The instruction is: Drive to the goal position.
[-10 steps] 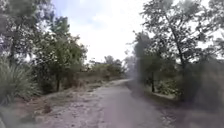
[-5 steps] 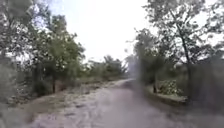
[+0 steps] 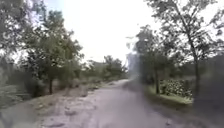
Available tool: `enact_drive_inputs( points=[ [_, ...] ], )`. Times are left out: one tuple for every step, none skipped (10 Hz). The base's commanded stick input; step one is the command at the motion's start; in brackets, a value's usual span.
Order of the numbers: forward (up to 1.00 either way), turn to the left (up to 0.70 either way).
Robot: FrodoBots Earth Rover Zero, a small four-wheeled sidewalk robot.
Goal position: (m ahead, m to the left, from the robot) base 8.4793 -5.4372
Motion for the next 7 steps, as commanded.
enact_drive_inputs(
  points=[
    [0.69, 0.01],
    [0.69, 0.01],
    [0.69, 0.01],
    [0.69, 0.01],
    [0.69, 0.01],
    [0.69, 0.01],
    [0.69, 0.01]
  ],
)
